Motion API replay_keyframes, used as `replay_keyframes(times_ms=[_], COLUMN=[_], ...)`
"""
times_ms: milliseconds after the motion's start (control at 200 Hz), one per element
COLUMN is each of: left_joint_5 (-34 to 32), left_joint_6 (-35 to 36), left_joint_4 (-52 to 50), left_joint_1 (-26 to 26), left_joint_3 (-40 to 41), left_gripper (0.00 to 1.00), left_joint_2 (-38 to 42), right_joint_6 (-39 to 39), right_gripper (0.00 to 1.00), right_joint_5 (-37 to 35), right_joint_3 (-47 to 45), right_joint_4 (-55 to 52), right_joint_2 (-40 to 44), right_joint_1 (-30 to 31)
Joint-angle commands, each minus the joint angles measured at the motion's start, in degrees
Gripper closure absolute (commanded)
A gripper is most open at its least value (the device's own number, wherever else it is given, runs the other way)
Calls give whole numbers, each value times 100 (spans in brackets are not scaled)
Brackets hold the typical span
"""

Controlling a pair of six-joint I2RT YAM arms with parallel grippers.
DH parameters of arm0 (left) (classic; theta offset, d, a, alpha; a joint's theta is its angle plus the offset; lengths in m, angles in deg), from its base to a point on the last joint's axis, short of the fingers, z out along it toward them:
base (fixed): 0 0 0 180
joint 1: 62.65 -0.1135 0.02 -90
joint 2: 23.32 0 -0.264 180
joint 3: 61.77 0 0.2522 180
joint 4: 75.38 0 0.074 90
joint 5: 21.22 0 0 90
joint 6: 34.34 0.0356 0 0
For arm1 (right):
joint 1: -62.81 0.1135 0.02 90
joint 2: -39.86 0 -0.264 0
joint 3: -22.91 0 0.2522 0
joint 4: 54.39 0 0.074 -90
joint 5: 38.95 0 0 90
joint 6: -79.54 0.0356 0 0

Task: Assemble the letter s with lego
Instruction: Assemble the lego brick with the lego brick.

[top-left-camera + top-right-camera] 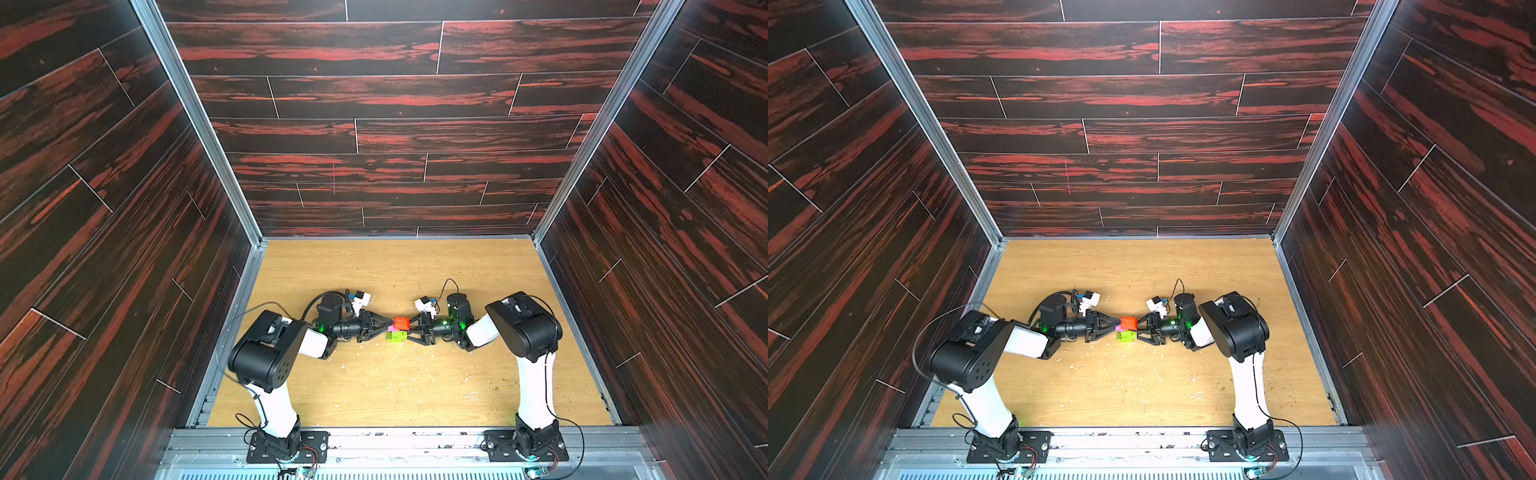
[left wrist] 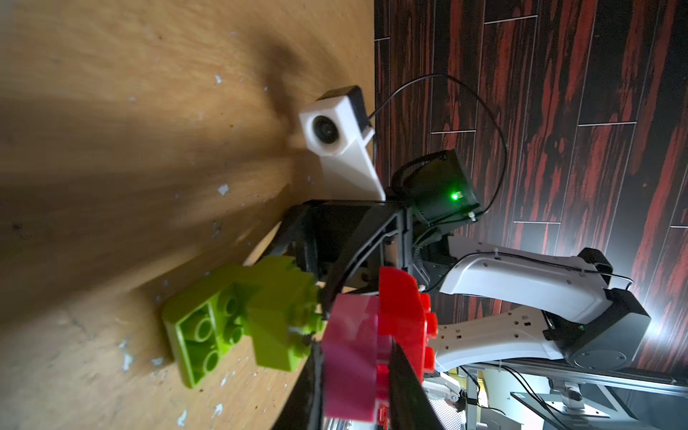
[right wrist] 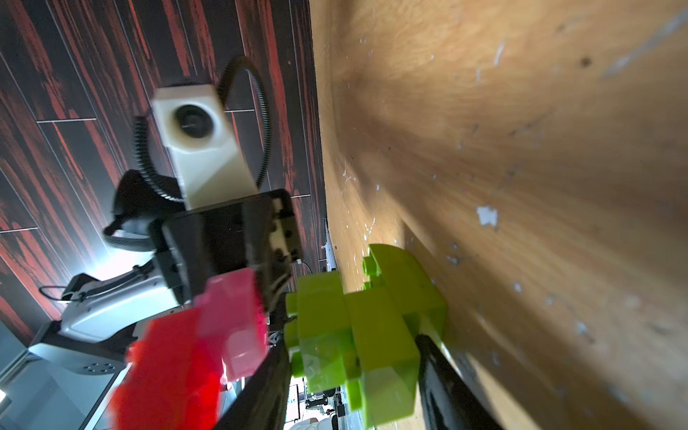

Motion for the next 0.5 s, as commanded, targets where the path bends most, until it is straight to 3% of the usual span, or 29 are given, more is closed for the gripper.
replay_keyframes(times_ms=[0, 491], left_joint_5=[149, 233], left_joint_6=[-191, -533], left_joint_4=[657, 1173], left_joint_1=[-40, -88], left_joint_3=[51, 30], left_gripper=[81, 81], left_joint_2=[-150, -386], right_joint_6=[52, 377], right_gripper=[46, 50], right_joint_5=[-137, -4], right_joint_3=[-145, -171], right_joint_4=[-469, 69], right_joint_2=[-428, -593], right_joint_1=[41, 19])
